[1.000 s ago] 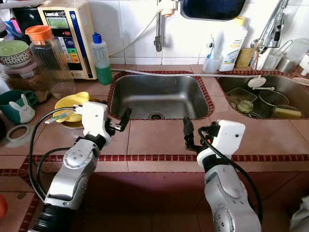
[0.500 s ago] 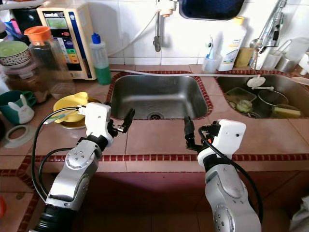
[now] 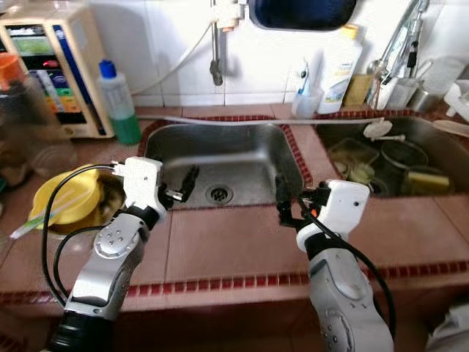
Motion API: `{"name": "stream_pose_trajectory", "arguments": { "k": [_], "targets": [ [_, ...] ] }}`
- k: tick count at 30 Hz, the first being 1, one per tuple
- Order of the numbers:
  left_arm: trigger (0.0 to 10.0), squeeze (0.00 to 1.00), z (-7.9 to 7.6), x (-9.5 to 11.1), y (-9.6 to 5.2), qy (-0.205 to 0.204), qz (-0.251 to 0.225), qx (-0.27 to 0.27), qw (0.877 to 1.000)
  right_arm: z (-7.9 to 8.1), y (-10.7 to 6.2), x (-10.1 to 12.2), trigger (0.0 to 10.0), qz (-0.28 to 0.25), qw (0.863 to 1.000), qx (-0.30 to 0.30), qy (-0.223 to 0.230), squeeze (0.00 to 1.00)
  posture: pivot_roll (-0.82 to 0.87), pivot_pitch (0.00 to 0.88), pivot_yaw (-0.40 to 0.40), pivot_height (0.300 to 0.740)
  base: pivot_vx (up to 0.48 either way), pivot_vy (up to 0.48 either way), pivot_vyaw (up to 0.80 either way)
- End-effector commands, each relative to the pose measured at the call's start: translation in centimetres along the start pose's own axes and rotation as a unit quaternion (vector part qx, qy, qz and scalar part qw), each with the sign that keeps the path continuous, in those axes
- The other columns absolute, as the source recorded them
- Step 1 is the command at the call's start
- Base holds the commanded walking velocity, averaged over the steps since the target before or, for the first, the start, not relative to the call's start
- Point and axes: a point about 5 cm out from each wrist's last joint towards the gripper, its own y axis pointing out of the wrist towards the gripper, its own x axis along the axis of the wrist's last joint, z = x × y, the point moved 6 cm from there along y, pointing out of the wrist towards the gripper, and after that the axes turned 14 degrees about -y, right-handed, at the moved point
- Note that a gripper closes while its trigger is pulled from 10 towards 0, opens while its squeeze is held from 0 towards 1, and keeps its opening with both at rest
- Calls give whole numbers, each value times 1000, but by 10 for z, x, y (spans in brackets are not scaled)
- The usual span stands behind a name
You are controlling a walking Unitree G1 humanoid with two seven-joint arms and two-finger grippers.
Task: Kitchen organization
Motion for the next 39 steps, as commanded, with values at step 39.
{"name": "stream_pose_trajectory", "arguments": {
  "k": [39],
  "targets": [
    [10000, 0, -4, 2, 2, -12, -4, 4, 1000, -3, 0, 2, 10000, -1, 1000, -3, -5, 0, 31, 0, 8, 740, 0, -122, 0]
  ]
}}
